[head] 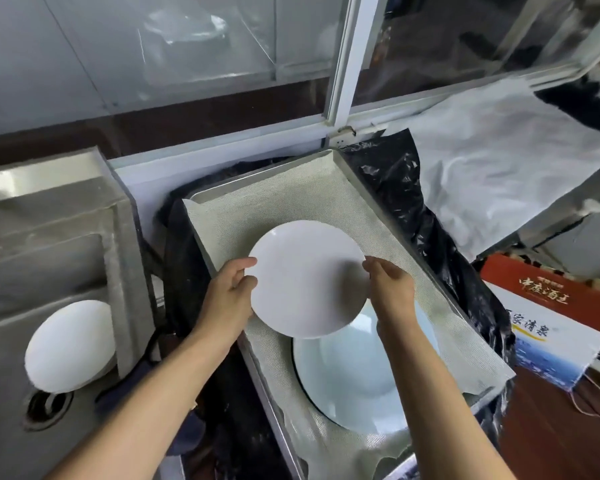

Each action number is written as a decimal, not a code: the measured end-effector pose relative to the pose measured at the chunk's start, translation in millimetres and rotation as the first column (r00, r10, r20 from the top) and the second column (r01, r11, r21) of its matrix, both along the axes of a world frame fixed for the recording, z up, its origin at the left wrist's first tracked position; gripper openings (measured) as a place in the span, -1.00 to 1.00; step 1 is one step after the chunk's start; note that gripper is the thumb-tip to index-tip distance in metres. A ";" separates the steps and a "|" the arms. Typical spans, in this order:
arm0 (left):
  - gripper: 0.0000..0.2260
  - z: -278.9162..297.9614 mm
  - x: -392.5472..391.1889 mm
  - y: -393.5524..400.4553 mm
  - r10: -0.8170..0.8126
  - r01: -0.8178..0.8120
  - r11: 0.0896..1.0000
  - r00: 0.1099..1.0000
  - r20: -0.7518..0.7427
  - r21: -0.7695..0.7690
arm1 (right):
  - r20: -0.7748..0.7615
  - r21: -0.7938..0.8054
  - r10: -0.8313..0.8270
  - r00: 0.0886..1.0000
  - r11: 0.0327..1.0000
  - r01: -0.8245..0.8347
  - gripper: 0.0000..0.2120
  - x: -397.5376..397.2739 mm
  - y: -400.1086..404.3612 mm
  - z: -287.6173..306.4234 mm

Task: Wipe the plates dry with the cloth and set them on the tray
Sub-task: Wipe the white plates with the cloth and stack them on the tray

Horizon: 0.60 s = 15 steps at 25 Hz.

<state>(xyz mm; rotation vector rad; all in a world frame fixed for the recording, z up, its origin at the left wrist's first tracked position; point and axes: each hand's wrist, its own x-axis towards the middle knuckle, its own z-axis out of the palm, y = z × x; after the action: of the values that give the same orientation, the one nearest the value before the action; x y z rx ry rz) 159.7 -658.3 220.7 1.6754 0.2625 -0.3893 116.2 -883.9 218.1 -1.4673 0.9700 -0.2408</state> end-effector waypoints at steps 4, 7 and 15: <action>-0.71 -17.7 37.6 -16.1 0.034 -0.034 0.999 0.999 0.014 -0.007 | -0.015 -0.048 0.046 0.999 0.998 -0.047 -0.83 55.5 -15.4 -18.3; -0.70 -33.3 62.1 -26.1 0.018 -0.019 0.999 1.000 0.015 0.037 | -0.037 -0.049 0.052 0.998 0.997 -0.053 -0.78 89.0 -23.2 -31.6; -0.66 -65.7 95.9 -39.9 -0.068 0.067 0.996 0.998 0.003 0.063 | -0.043 -0.136 0.096 0.994 0.986 -0.101 -0.82 131.4 -32.3 -66.1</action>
<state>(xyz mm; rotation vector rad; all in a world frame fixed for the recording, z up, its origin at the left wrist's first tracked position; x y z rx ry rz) 255.7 -698.2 155.0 1.7503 0.2162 -0.4307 247.7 -916.1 152.1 -1.6469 0.9213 -0.2129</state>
